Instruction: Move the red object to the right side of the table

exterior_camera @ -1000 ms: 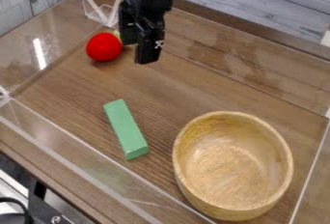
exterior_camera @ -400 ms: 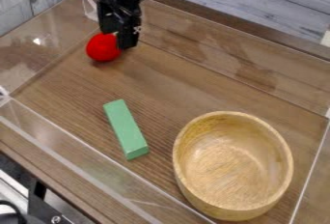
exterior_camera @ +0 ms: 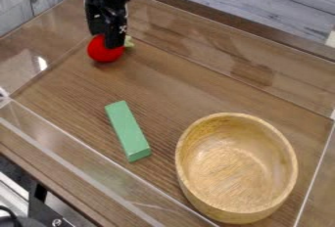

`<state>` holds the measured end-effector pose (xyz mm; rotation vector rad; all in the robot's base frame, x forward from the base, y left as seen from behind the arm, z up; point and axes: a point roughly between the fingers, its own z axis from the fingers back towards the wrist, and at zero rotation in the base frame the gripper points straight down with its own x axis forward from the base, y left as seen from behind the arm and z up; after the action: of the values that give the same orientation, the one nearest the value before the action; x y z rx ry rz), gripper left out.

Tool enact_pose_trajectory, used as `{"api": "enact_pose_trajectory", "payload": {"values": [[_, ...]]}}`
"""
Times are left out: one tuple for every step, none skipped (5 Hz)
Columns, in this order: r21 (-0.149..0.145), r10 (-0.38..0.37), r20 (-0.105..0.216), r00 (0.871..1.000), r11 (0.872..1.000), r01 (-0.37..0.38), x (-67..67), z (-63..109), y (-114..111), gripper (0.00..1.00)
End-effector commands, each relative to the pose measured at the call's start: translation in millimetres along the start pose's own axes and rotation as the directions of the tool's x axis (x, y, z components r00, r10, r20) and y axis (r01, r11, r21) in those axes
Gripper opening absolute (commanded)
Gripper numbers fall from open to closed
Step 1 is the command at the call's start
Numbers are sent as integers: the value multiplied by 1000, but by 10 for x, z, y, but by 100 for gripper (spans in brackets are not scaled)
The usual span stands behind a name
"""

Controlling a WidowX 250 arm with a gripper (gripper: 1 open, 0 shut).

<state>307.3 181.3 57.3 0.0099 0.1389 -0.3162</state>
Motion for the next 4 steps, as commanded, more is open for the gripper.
{"api": "enact_pose_trajectory", "payload": {"values": [[42, -24, 49, 999, 999, 22, 30, 139, 235, 100], [27, -37, 53, 998, 999, 35, 60, 53, 318, 100], [21, -47, 57, 997, 999, 46, 74, -28, 350, 100], [4, 14, 62, 998, 1000, -15, 14, -47, 398, 100]]}}
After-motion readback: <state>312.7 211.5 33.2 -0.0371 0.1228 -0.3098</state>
